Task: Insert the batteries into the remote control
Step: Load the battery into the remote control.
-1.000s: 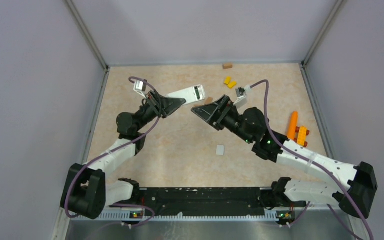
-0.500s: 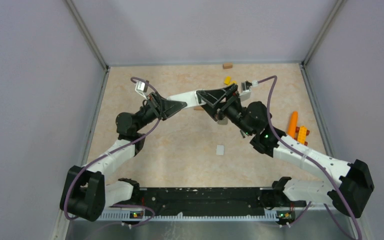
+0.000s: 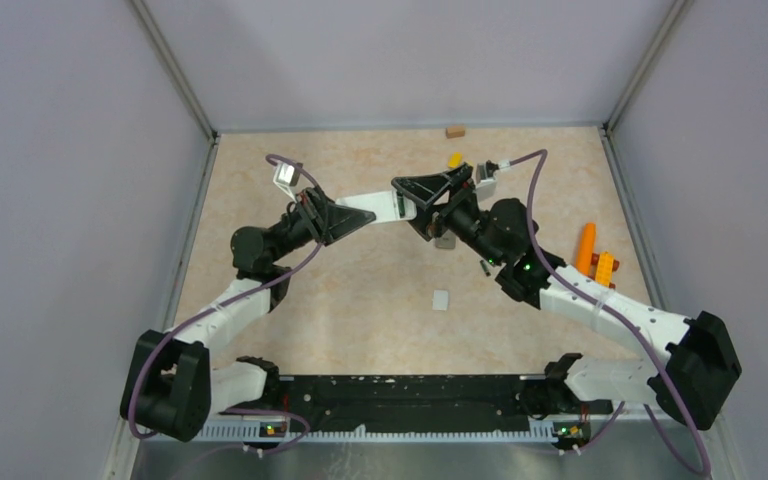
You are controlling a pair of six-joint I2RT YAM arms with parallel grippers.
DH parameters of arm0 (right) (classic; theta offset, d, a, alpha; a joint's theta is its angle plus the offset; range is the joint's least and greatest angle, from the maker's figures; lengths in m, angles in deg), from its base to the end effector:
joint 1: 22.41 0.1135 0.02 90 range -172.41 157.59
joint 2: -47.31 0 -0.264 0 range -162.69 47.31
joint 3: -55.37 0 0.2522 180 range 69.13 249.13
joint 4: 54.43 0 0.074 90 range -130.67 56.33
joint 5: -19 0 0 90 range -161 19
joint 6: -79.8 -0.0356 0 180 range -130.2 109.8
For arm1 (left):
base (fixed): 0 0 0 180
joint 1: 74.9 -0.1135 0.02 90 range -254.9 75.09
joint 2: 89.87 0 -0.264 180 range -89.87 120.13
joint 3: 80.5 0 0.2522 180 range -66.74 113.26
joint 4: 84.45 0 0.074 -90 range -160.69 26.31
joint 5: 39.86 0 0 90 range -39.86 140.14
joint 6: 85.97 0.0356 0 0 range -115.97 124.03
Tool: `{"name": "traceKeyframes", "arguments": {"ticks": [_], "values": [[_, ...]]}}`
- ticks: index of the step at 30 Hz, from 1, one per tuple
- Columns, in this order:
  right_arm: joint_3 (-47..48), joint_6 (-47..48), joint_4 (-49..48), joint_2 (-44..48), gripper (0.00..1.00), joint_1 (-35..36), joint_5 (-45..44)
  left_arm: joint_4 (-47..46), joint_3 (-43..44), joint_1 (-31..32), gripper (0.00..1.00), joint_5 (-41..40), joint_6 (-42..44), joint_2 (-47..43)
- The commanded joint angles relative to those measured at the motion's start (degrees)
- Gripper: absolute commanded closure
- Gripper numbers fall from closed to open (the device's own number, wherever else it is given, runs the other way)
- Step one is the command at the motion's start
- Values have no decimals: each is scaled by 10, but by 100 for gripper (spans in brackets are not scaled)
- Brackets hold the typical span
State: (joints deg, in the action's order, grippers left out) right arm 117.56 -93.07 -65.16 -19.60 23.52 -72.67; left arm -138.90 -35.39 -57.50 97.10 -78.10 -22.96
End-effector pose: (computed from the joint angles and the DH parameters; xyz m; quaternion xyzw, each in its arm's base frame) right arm 0.1933 0.1982 0.3471 0.2222 0.6311 0.6660 0.3299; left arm 0.2149 -0.0946 0.3157 0.0597 0.5589 -0.7378 0.3738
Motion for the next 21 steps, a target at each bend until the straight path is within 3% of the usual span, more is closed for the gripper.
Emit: {"name": "traceKeyframes", "arguments": {"ticks": [1, 15, 21], "values": [[19, -11, -22, 4, 13, -7, 14, -70, 13, 2, 100, 16, -10, 7], [41, -3, 18, 2, 36, -10, 15, -80, 20, 2, 100, 13, -3, 21], [35, -7, 3, -2, 53, -11, 30, -84, 19, 3, 100, 11, -1, 18]]}}
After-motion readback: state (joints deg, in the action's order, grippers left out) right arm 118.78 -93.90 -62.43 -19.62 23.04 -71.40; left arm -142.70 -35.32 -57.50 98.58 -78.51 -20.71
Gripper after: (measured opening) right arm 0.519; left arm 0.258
